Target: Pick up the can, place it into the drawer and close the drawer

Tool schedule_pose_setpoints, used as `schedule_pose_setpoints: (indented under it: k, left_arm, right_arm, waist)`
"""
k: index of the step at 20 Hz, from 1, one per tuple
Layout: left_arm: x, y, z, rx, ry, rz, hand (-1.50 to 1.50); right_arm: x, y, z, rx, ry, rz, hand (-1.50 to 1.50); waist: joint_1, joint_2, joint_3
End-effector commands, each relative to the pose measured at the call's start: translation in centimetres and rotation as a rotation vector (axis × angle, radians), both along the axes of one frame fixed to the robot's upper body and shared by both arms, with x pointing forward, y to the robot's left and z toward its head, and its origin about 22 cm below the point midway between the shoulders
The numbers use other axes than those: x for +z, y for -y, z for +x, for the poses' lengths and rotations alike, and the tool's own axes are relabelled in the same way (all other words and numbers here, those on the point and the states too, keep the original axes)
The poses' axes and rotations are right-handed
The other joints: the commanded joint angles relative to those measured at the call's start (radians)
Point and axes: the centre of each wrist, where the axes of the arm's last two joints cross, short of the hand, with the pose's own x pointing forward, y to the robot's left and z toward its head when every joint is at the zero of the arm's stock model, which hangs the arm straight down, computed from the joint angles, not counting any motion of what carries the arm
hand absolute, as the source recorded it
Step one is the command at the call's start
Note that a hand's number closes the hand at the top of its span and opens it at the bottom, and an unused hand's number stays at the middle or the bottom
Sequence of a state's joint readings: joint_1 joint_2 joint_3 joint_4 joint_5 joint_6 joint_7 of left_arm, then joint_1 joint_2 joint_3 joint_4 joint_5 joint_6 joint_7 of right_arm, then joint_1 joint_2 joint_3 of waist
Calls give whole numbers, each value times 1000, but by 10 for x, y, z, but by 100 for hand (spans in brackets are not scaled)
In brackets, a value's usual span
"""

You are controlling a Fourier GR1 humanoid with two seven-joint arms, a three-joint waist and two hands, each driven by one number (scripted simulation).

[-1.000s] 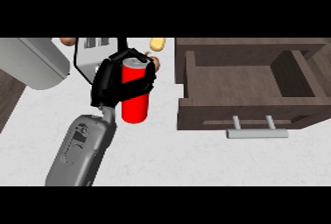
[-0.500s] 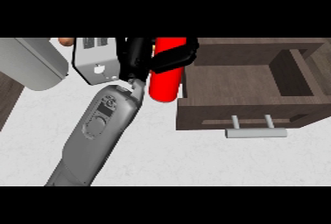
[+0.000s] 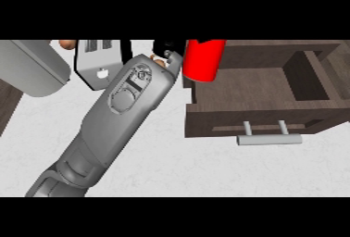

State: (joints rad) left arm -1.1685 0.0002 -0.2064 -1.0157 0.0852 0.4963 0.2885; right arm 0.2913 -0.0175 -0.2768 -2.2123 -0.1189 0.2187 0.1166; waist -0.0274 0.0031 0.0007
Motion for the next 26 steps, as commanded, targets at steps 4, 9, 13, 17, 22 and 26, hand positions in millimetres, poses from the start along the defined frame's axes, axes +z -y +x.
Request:
schedule_pose_setpoints:
  k: [4, 9, 13, 17, 22, 26]
  left_arm:
    - [21, 28, 13, 19, -18, 27, 150]
    - [12, 44, 12, 45, -28, 78, 150]
    - [18, 40, 25, 22, -17, 81, 150]
    - [9, 42, 30, 43, -23, 119, 150]
    - [5, 44, 34, 66, -33, 143, 150]
    - [-14, 42, 33, 97, -5, 162, 150]
  right_arm:
    - [-4, 5, 8, 5, 30, 1, -150]
    - [-15, 11, -1, 22, 14, 8, -150]
    - [-8, -1, 5, 14, 2, -10, -150]
    - [-2, 7, 8, 28, 5, -4, -150]
    - [-4, -1, 29, 31, 15, 9, -150]
    - [3, -2, 36, 63, 4, -20, -150]
  waist:
    - [-14, 3, 1]
    - [-35, 4, 2]
    - [-26, 7, 1]
    - [-49, 12, 2]
    - [-55, 18, 2]
    - [-68, 20, 2]
